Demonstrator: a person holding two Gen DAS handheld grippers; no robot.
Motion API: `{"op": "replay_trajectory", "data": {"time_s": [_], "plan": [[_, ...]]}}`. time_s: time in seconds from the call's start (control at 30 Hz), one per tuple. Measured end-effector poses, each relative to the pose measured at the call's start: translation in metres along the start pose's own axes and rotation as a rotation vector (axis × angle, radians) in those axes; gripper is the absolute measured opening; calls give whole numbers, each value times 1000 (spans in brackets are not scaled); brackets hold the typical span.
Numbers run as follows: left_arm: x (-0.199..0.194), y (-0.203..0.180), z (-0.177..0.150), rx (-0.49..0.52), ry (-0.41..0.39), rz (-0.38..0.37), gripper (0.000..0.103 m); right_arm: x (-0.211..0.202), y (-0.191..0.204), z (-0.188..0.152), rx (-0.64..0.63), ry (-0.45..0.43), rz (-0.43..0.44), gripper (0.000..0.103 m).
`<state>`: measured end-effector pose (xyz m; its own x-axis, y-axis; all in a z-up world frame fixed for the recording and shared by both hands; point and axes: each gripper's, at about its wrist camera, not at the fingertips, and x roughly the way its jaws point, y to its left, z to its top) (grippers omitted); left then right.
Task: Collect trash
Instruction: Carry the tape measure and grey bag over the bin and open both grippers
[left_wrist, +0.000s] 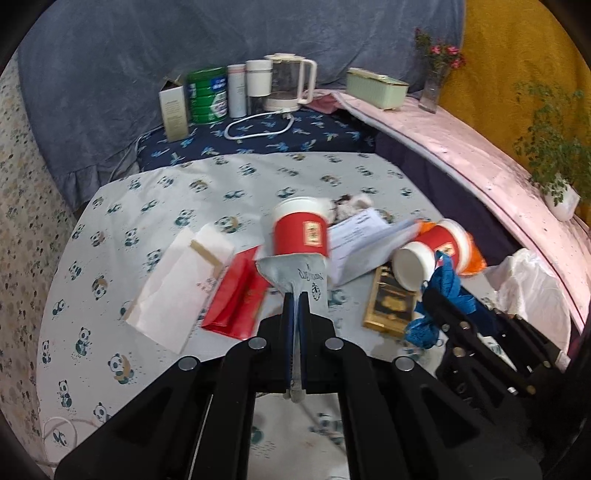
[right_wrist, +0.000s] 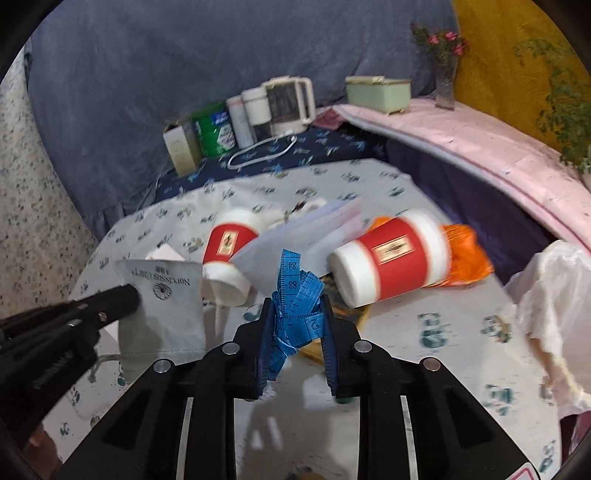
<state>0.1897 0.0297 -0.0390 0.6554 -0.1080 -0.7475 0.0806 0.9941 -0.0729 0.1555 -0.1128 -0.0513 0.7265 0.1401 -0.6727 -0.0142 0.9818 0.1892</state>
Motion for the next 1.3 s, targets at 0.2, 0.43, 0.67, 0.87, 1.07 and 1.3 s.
{"op": "replay_trajectory", "data": {"time_s": [0.2, 0.43, 0.67, 0.87, 1.07, 1.3], "plan": [[-17, -65, 4, 76, -22, -92, 2, -52, -65, 12, 75, -83, -97, 22], [-27, -161, 3, 181, -22, -221, 2, -96, -149, 10, 155, -139, -233, 22], [-14, -245, 1, 252, 3, -351, 2, -114, -224, 1, 220, -151, -347, 22], [8, -299, 1, 300, 18, -406, 2, -110, -271, -11, 259, -128, -396, 22], [31, -327, 1, 335, 19, -452, 5, -95, -299, -20, 281, -97, -415, 26], [34, -319, 7, 288, -42, -412, 55, -99, -300, -21, 281, -149, -461, 60]]}}
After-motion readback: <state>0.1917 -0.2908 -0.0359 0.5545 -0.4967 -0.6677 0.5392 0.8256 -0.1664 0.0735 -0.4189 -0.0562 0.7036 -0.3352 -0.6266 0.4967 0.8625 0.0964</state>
